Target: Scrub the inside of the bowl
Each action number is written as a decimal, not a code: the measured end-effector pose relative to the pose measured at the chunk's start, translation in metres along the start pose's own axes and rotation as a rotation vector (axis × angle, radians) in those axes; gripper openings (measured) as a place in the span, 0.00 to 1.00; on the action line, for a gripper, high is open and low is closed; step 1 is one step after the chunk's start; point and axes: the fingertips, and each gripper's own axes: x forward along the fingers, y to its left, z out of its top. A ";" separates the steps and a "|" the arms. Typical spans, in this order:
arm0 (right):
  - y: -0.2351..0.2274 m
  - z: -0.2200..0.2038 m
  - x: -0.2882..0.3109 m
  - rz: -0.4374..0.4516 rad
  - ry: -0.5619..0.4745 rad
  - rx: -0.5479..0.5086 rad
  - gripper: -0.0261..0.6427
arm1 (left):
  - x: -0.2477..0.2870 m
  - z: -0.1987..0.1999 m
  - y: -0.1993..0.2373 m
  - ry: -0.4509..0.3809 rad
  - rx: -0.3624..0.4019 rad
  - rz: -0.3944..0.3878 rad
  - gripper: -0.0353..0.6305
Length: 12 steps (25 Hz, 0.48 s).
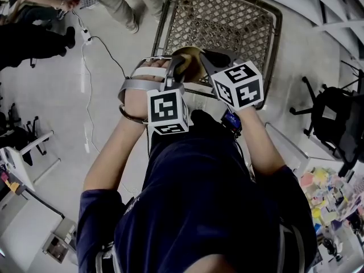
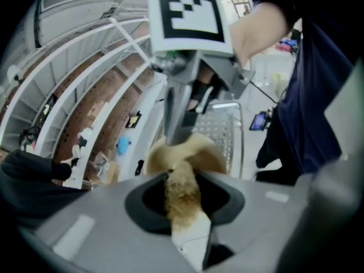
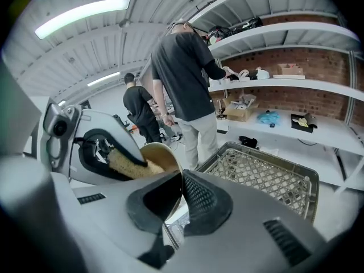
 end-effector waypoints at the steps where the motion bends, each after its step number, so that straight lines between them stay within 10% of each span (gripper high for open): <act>1: -0.003 0.001 -0.001 -0.006 -0.003 0.000 0.06 | 0.001 0.001 -0.008 0.003 0.005 -0.026 0.20; 12: 0.003 0.001 0.004 0.012 -0.001 0.008 0.06 | 0.003 0.030 -0.017 -0.090 0.015 -0.036 0.20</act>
